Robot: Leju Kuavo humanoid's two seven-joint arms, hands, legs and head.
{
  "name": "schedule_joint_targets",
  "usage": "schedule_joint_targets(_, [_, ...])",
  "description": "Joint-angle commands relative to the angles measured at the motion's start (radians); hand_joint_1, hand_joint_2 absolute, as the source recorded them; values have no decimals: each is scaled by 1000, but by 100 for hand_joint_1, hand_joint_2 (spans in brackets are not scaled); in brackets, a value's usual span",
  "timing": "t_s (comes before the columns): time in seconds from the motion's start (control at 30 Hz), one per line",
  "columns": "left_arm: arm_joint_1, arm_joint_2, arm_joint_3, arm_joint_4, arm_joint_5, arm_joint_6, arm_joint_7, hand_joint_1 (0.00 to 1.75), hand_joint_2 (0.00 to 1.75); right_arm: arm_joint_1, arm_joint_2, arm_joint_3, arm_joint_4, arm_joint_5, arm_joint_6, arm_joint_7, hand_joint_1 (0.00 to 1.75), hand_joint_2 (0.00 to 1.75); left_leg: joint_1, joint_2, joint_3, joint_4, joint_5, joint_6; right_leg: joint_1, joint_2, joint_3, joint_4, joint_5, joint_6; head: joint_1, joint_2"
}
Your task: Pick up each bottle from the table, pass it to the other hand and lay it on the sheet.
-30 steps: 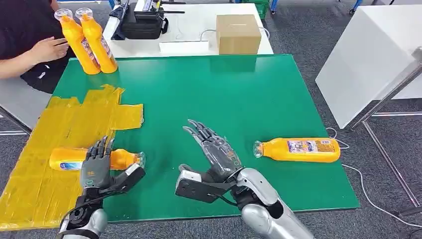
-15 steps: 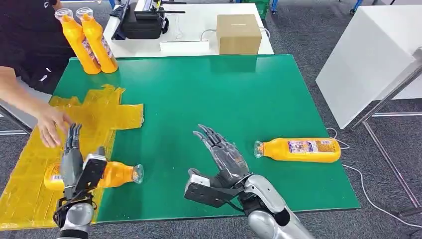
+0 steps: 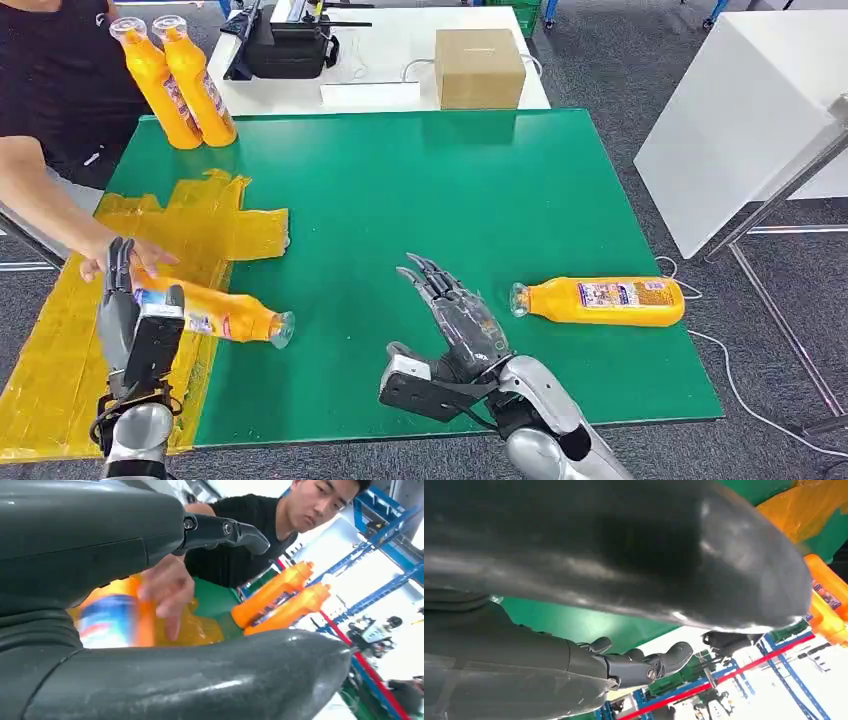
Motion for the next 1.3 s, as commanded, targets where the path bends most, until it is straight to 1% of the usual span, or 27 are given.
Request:
schedule_joint_targets(0.03, [111, -88, 104, -244, 469, -326, -42, 0, 0, 162, -107, -115, -124, 95, -52, 5, 0, 0, 1, -1, 3, 0, -2, -1, 1, -2, 4, -1, -2, 0, 0, 0])
schedule_joint_targets(0.07, [139, -98, 109, -288, 507, -354, -42, 0, 0, 214, -126, -155, -150, 125, -62, 11, 0, 175, 1, -1, 3, 0, -2, -1, 1, -3, 4, -1, -2, 0, 0, 0])
schedule_joint_targets(0.13, [191, -117, 115, -369, 539, -379, -45, 0, 0, 330, -170, -241, -212, 164, -86, 9, 0, 175, 1, -2, 1, 0, -2, 0, 1, -3, 3, -2, -2, 0, 0, 0])
schedule_joint_targets(0.17, [220, -124, 111, -409, 547, -390, -52, 0, 0, 402, -201, -285, -259, 181, -113, 17, 0, 175, 1, -3, 8, -1, -5, -1, 1, -5, 10, -2, -6, 1, 0, 0])
schedule_joint_targets(0.2, [239, -132, 110, -437, 545, -389, -58, 0, 0, 457, -222, -321, -296, 191, -136, 26, 0, 175, 0, -3, 1, 0, -3, 0, 0, -4, 3, -1, -3, 1, 0, 0])
schedule_joint_targets(0.3, [296, -143, 97, -518, 598, -444, -60, 0, 0, 623, -278, -474, -412, 214, -169, 90, 0, 175, -1, -5, 0, 1, -5, 1, 0, -6, 2, -1, -5, 0, 0, 0])
schedule_joint_targets(0.33, [308, -147, 94, -535, 613, -463, -59, 0, 0, 662, -280, -533, -436, 191, -160, 93, 0, 175, -1, -7, 7, 1, -9, 1, 0, -9, 10, -1, -10, 0, 0, 0])
schedule_joint_targets(0.37, [318, -155, 90, -551, 610, -468, -50, 0, 0, 701, -263, -619, -455, 180, -136, 93, 0, 175, -1, -5, 0, 1, -7, 2, -1, -7, 3, -1, -6, 0, 0, 0])
schedule_joint_targets(0.4, [322, -160, 79, -561, 602, -469, -41, 0, 0, 724, -241, -684, -467, 158, -114, 84, 0, 175, -1, -5, -1, 1, -8, 2, -1, -6, 2, -1, -7, 3, 0, 0])
schedule_joint_targets(0.43, [326, -163, 59, -572, 580, -468, -40, 0, 0, 741, -190, -784, -470, 140, -84, 93, 0, 175, -2, -5, 2, 1, -9, 2, -2, -7, 4, -1, -8, 3, 0, 0])
schedule_joint_targets(0.47, [329, -159, 25, -580, 566, -465, -38, 0, 0, 735, -126, -906, -460, 125, -9, 34, 0, 175, -2, -5, 0, 1, -9, 2, -2, -6, 2, -1, -7, 3, 0, 0])
schedule_joint_targets(0.53, [325, -147, -10, -576, 560, -448, -25, 0, 0, 681, -16, -1068, -433, 134, 100, -57, 0, 175, -2, -5, 3, 1, -9, 2, -2, -7, 5, -2, -7, 2, 0, 0])
schedule_joint_targets(0.6, [316, -136, -26, -564, 563, -437, -20, 0, 0, 621, 51, -1200, -398, 137, 181, -122, 0, 175, -2, -3, 0, 0, -7, 2, -2, -4, 1, -3, -4, 2, 0, 0])
schedule_joint_targets(0.67, [309, -128, -27, -552, 568, -432, -17, 0, 0, 575, 89, -1309, -376, 146, 256, -170, 0, 175, -2, -4, 6, -1, -8, 1, -1, -6, 7, -4, -6, 1, 0, 0])
schedule_joint_targets(0.7, [307, -125, -27, -548, 568, -431, -17, 0, 0, 559, 98, -1352, -370, 155, 284, -184, 0, 175, -2, -3, 2, -1, -7, 2, -2, -4, 3, -4, -4, 2, -1, 0])
schedule_joint_targets(0.73, [305, -123, -28, -544, 570, -432, -17, 0, 0, 533, 111, -1405, -363, 163, 324, -207, 0, 175, -2, -3, 5, -1, -8, 1, -1, -5, 5, -4, -5, 2, 0, 0])
schedule_joint_targets(0.8, [299, -117, -34, -535, 575, -435, -18, 0, 0, 473, 107, -1503, -324, 181, 394, -234, 0, 175, -2, -3, 3, -1, -7, 2, -1, -4, 4, -4, -4, 2, 0, 0])
schedule_joint_targets(0.83, [292, -114, -41, -528, 577, -439, -18, 0, 0, 452, 89, -1526, -293, 195, 411, -233, 0, 175, -1, -4, 9, -3, -8, 1, -1, -6, 10, -5, -6, 1, 0, 0])
schedule_joint_targets(0.9, [271, -106, -56, -506, 579, -442, -19, 0, 0, 403, 37, -1545, -204, 234, 433, -229, 0, 175, -1, -2, 4, -1, -7, 2, -1, -3, 5, -4, -4, 2, -1, 0])
schedule_joint_targets(0.93, [265, -103, -63, -499, 579, -443, -17, 0, 0, 387, 25, -1544, -176, 248, 429, -232, 0, 175, -1, -2, 10, -3, -8, 1, -1, -5, 11, -6, -5, 2, 0, 0])
schedule_joint_targets(0.97, [254, -96, -75, -488, 583, -448, -16, 0, 0, 363, 5, -1532, -129, 268, 421, -229, 0, 175, -1, -1, 7, -2, -7, 2, -1, -3, 8, -6, -4, 2, -1, 0])
schedule_joint_targets(1.0, [246, -93, -83, -479, 584, -450, -15, 0, 0, 348, -11, -1514, -94, 283, 411, -226, 0, 175, -1, -1, 9, -3, -8, 2, -1, -4, 11, -7, -4, 2, 0, 0])
schedule_joint_targets(1.03, [239, -91, -89, -472, 585, -451, -15, 0, 0, 337, -21, -1498, -71, 293, 401, -221, 0, 175, 0, 0, 5, -1, -7, 2, 0, -1, 6, -6, -3, 2, 0, 0])
schedule_joint_targets(1.13, [237, -89, -92, -470, 586, -451, -14, 0, 0, 334, -24, -1491, -61, 295, 392, -219, 0, 175, -1, 1, 8, -3, -7, 2, -1, -1, 9, -7, -3, 2, 0, 0])
schedule_joint_targets(1.17, [237, -85, -96, -469, 590, -452, -9, 0, 0, 342, -31, -1463, -58, 301, 393, -209, 0, 175, -2, 1, 11, -4, -8, 1, -1, -1, 12, -7, -4, 2, 0, 0])
schedule_joint_targets(1.2, [232, -83, -102, -465, 595, -455, -4, 0, 0, 338, -42, -1425, -39, 310, 385, -196, 0, 175, -3, 0, 6, -2, -7, 2, -2, -1, 7, -5, -3, 2, 0, 0])
schedule_joint_targets(1.3, [219, -78, -118, -457, 596, -457, -5, 0, 0, 329, -82, -1286, 17, 294, 322, -141, 0, 175, -2, 2, 7, -2, -7, 2, -2, 0, 7, -6, -3, 2, -1, 0])
